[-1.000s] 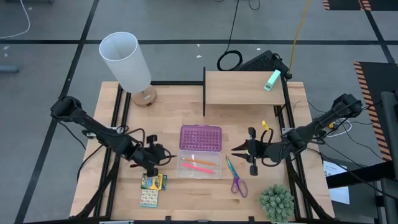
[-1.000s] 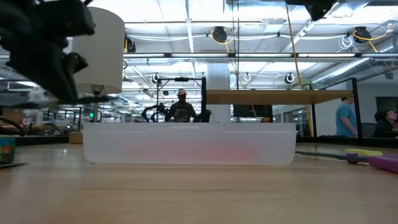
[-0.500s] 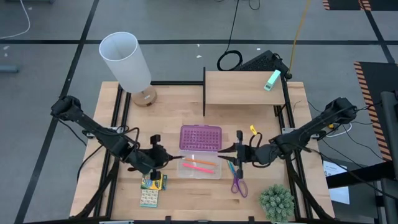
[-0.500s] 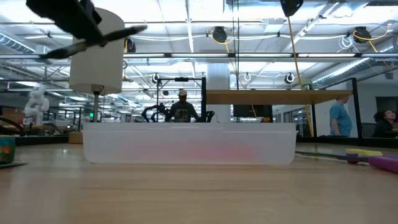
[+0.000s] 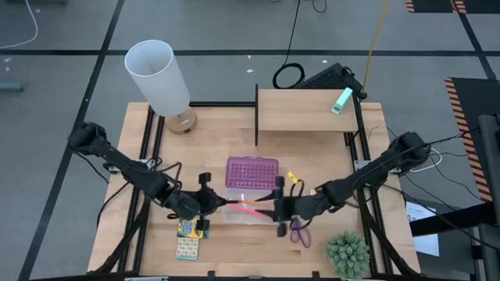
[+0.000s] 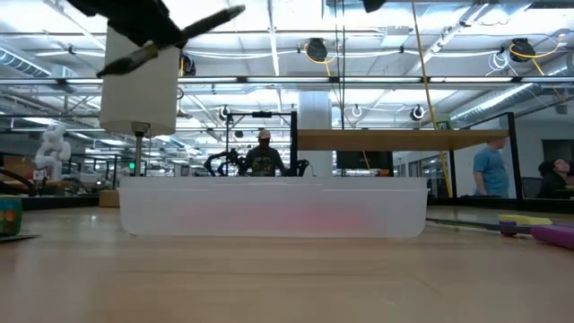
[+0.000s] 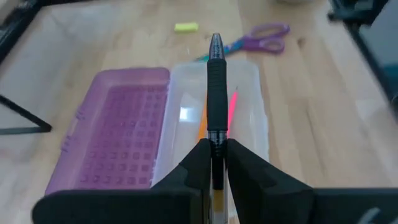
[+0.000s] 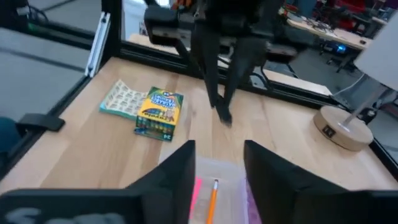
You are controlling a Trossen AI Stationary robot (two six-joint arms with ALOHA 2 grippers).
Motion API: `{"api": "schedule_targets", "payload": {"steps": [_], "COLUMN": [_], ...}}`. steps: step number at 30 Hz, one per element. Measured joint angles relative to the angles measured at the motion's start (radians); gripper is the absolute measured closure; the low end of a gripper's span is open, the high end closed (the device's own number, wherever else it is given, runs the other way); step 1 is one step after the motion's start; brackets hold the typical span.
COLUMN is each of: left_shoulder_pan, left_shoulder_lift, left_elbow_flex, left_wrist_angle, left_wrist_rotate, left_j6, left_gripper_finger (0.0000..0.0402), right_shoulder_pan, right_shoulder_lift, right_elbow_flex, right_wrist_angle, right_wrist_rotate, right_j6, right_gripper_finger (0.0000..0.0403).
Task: Pack school essentials
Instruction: Put the black ballpen into the violet plastic pencil case
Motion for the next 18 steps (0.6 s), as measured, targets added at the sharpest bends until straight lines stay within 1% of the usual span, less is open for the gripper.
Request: {"api": "schedule_targets", "payload": {"steps": [4, 8, 12, 18], "left_shoulder_pan": [0.010, 0.029, 0.050, 0.069], "left_shoulder_lift": [0.051, 0.116, 0.171, 0.222], "left_elbow_flex": [0.030, 0.086, 0.149, 0.193], "left_wrist_angle": [0.014, 0.008, -0.039, -0.072], "left_wrist_rotate": [0.023, 0.027, 0.027, 0.027], "left_j6": [0.044, 0.073, 0.086, 0.099], "left_gripper_finger": [0.0355, 0.0355, 0.0355, 0.0355], "right_shoulder_pan": [-0.005, -0.023, -0.045, -0.053], "right_shoulder_lift": [0.082, 0.135, 0.158, 0.160], "right_elbow_flex": [0.054, 0.085, 0.088, 0.088], "right_wrist_angle": [0.002, 0.004, -0.003, -0.045], "right_wrist_rotate": [0.016, 0.037, 0.024, 0.022], "right_j6": [-0.017, 0.021, 0.075, 0.082], "right_gripper_finger": [0.0224, 0.0197, 0.0193, 0.0210]}}
